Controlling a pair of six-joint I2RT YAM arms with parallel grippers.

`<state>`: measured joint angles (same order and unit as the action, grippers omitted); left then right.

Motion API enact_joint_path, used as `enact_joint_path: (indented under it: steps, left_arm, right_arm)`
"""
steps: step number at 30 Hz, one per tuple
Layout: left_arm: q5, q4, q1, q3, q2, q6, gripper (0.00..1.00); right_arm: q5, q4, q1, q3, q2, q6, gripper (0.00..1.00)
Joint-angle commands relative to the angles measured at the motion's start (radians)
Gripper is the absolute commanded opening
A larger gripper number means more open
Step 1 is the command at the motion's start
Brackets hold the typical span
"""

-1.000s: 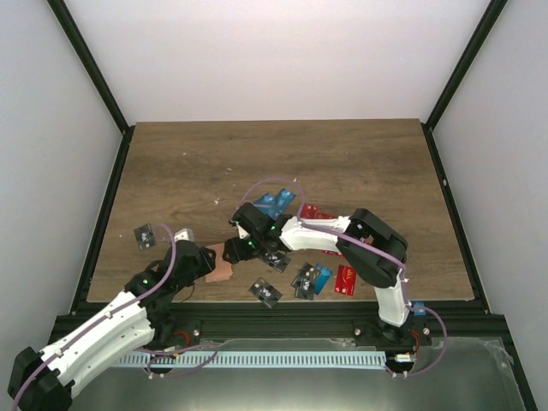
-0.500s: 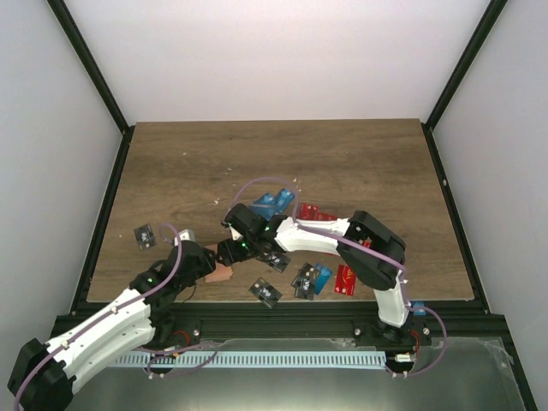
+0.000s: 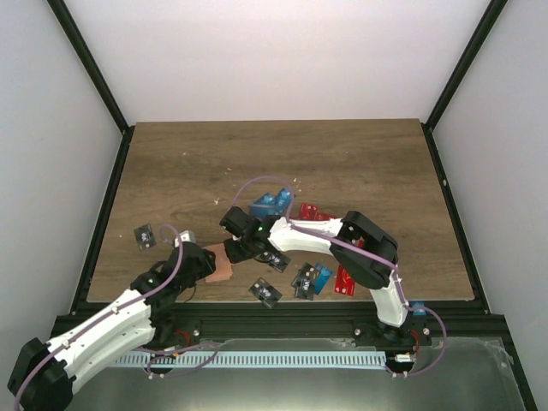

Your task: Put the credit cards into the card holder

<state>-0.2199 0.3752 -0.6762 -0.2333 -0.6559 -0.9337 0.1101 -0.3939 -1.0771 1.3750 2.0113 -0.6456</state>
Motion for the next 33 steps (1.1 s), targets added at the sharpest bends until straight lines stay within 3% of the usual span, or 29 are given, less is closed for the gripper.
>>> enact_joint_path:
  steps: [1,3,19,25,29,33]
  left_arm:
    - [-0.004,-0.046,-0.003,0.012,-0.011,0.028,0.38]
    - [0.004,-0.065,-0.003,0.012,-0.024,0.048,0.38]
    - [0.171,-0.281,-0.005,-0.042,-0.258,0.182,0.38]
    - [0.218,-0.314,-0.006,-0.064,-0.351,0.200,0.35]
    - [0.233,-0.321,-0.006,-0.064,-0.362,0.205,0.33]
    - [0.235,-0.324,-0.007,-0.064,-0.371,0.217,0.32]
  right_arm:
    - [-0.076,-0.034,-0.002,0.027,-0.003,-0.011,0.08]
    - [-0.093,-0.040,0.002,0.017,-0.013,-0.017,0.01]
    - [-0.099,0.039,0.150,-0.296,-0.235,-0.010,0.01]
    - [-0.088,0.028,0.172,-0.314,-0.282,-0.001,0.25]
    - [-0.060,0.017,0.170,-0.293,-0.339,0.006,0.29]
    - [0.062,0.067,0.169,-0.302,-0.398,0.008,0.31]
